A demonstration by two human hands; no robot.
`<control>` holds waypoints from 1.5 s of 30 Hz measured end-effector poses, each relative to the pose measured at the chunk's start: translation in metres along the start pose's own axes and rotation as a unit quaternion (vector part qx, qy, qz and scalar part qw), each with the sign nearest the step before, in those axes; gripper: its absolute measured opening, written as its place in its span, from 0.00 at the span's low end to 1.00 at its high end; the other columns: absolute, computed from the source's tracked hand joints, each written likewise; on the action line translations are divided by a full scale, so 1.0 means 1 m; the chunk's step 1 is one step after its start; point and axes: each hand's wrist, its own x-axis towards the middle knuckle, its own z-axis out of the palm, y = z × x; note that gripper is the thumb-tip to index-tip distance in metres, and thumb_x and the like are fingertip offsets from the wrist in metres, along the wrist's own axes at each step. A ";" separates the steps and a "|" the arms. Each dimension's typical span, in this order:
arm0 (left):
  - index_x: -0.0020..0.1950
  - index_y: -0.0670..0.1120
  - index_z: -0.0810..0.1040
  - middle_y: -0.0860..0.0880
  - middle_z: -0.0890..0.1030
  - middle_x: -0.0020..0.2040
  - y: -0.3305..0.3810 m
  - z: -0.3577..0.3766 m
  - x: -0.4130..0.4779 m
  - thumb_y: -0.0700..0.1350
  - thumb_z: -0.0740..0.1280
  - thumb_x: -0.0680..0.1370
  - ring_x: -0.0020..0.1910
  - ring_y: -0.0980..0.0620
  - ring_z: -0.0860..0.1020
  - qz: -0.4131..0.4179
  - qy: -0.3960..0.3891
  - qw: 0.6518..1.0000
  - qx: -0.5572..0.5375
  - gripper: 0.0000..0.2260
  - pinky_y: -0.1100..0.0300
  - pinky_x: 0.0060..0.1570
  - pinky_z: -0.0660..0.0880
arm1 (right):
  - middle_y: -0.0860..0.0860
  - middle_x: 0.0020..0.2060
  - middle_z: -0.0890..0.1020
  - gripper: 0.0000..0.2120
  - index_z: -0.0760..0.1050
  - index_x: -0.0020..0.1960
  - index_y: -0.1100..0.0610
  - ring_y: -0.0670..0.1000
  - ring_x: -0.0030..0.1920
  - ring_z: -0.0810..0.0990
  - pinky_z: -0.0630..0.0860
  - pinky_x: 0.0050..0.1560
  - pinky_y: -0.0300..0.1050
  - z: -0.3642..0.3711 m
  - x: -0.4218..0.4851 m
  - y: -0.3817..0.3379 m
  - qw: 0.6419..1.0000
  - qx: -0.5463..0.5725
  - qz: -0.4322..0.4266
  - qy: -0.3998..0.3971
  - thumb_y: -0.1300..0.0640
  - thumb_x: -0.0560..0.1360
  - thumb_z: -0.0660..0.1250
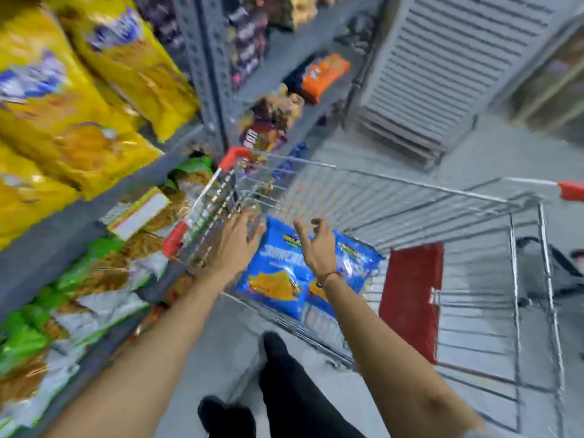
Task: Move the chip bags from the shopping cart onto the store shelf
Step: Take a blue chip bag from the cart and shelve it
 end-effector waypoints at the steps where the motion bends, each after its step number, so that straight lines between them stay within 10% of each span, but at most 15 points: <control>1: 0.63 0.35 0.71 0.33 0.75 0.61 -0.004 0.017 0.008 0.44 0.61 0.78 0.62 0.36 0.72 -0.017 -0.030 0.999 -0.001 0.17 0.50 0.61 0.64 | 0.65 0.59 0.76 0.26 0.70 0.64 0.65 0.63 0.61 0.74 0.69 0.62 0.55 0.002 0.004 0.019 1.000 -0.008 0.026 -0.013 0.46 0.76 0.66; 9: 0.68 0.34 0.65 0.30 0.70 0.65 -0.058 0.116 0.051 0.48 0.61 0.78 0.65 0.34 0.69 -0.167 -0.172 0.970 0.036 0.23 0.48 0.62 0.64 | 0.63 0.61 0.78 0.35 0.66 0.69 0.62 0.62 0.62 0.76 0.71 0.56 0.51 0.028 0.028 0.133 0.968 -0.062 0.218 -0.108 0.37 0.74 0.63; 17: 0.70 0.39 0.64 0.35 0.70 0.69 -0.104 0.163 0.087 0.58 0.61 0.76 0.66 0.36 0.69 -0.280 -0.186 0.941 -0.047 0.30 0.43 0.66 0.66 | 0.59 0.67 0.74 0.32 0.60 0.72 0.62 0.59 0.67 0.73 0.68 0.61 0.41 0.071 0.051 0.151 0.943 0.153 0.291 -0.050 0.49 0.75 0.68; 24: 0.76 0.48 0.51 0.43 0.57 0.77 -0.116 0.180 0.088 0.68 0.58 0.72 0.74 0.39 0.58 -0.385 -0.219 0.890 -0.110 0.40 0.42 0.71 0.57 | 0.54 0.74 0.67 0.42 0.53 0.77 0.58 0.56 0.73 0.66 0.64 0.72 0.56 0.080 0.058 0.159 0.914 0.258 0.311 -0.035 0.48 0.72 0.72; 35: 0.72 0.46 0.60 0.41 0.67 0.71 -0.073 0.135 0.083 0.73 0.57 0.68 0.66 0.39 0.69 -0.347 -0.162 0.912 -0.151 0.42 0.47 0.60 0.66 | 0.53 0.71 0.70 0.41 0.58 0.76 0.57 0.57 0.72 0.66 0.65 0.65 0.47 0.047 0.057 0.117 0.935 0.269 0.232 0.012 0.46 0.70 0.73; 40: 0.67 0.41 0.68 0.39 0.72 0.66 -0.024 0.085 0.083 0.68 0.58 0.72 0.52 0.44 0.74 -0.259 -0.079 0.946 -0.178 0.36 0.55 0.47 0.67 | 0.37 0.57 0.76 0.41 0.64 0.73 0.54 0.49 0.62 0.73 0.72 0.60 0.40 0.008 0.057 0.056 0.950 0.274 0.140 0.046 0.42 0.66 0.75; 45: 0.38 0.44 0.70 0.46 0.72 0.34 0.037 0.003 0.082 0.67 0.60 0.71 0.33 0.50 0.70 -0.135 0.025 0.966 -0.218 0.25 0.70 0.31 0.64 | 0.38 0.46 0.83 0.17 0.76 0.51 0.43 0.38 0.46 0.83 0.77 0.49 0.38 -0.037 0.054 -0.034 0.948 0.311 0.006 0.068 0.45 0.65 0.77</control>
